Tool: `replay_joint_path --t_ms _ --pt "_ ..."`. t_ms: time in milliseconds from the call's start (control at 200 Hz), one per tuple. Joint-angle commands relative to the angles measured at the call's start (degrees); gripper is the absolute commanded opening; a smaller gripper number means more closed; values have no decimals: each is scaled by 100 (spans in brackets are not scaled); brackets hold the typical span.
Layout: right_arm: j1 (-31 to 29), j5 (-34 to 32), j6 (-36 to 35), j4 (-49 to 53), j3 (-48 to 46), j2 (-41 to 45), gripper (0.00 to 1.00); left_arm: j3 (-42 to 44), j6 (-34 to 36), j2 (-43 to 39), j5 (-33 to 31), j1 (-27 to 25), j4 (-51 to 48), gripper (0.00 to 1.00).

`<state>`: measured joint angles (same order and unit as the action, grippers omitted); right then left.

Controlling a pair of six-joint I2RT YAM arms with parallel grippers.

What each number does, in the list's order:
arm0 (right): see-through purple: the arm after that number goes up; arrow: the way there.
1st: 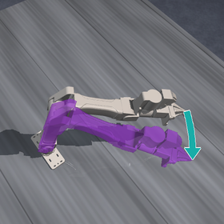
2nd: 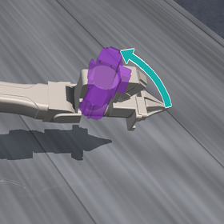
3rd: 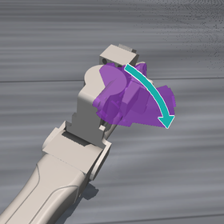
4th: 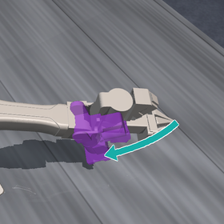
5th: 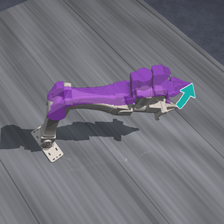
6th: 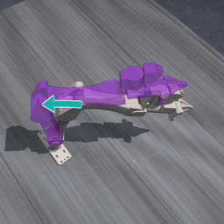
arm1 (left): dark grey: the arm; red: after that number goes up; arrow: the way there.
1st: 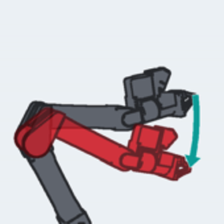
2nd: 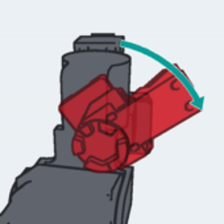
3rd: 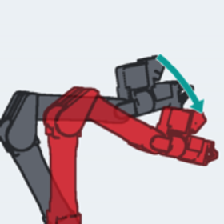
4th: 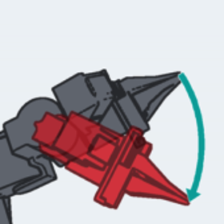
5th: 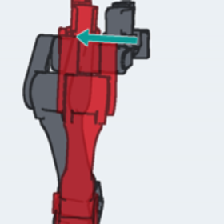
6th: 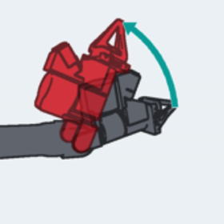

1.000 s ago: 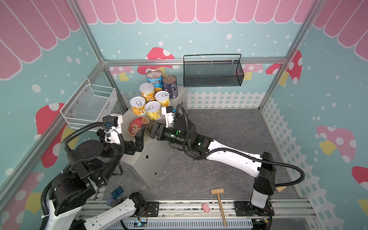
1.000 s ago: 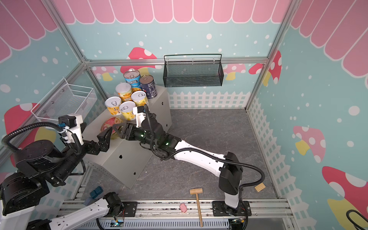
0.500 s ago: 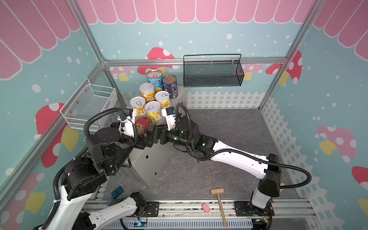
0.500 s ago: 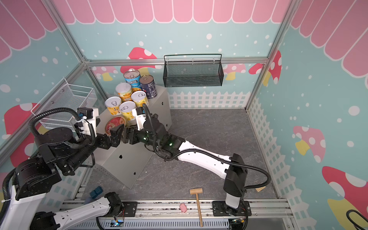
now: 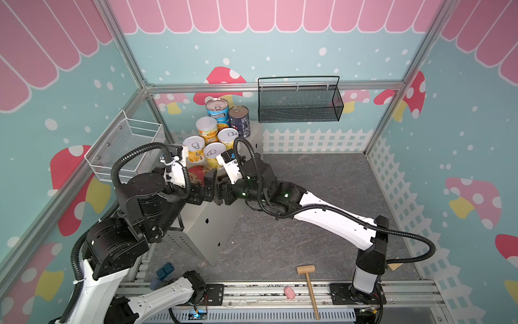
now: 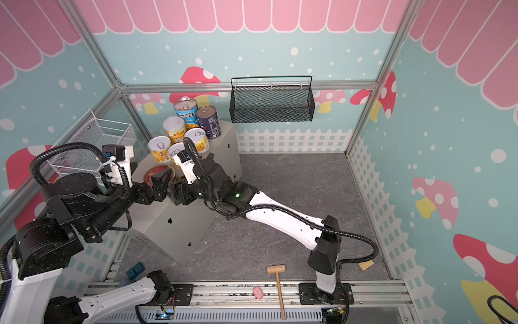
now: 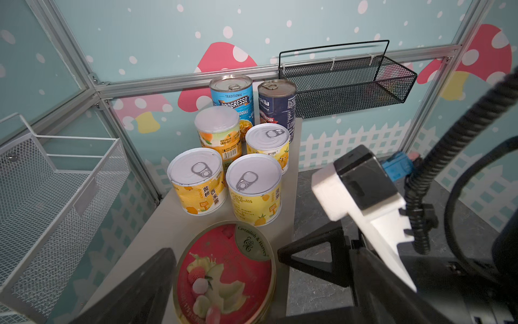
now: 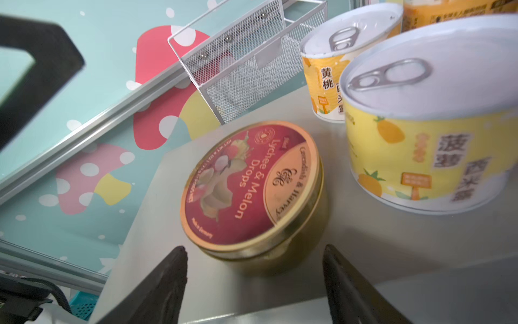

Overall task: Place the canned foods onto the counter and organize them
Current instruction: 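Lower the red tin flat onto the cabinet top while the left gripper approaches it, then open the right gripper and withdraw it while the left gripper hovers over the tin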

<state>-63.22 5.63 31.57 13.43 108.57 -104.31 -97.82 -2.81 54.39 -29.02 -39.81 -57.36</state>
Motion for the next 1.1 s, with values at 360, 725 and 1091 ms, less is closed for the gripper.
replay_joint_path --t_ms 360,725,1091 --pt "-55 -518 -399 -246 -1447 1198 80 4 -585 139 1016 1413 -500 99" --pt "48 -1557 -1204 93 -2893 2953 96 621 -1268 73 2214 2468 -1018 98" --pt "252 -1805 -1575 95 -3900 3980 97 816 -1259 192 3463 3004 -493 99"
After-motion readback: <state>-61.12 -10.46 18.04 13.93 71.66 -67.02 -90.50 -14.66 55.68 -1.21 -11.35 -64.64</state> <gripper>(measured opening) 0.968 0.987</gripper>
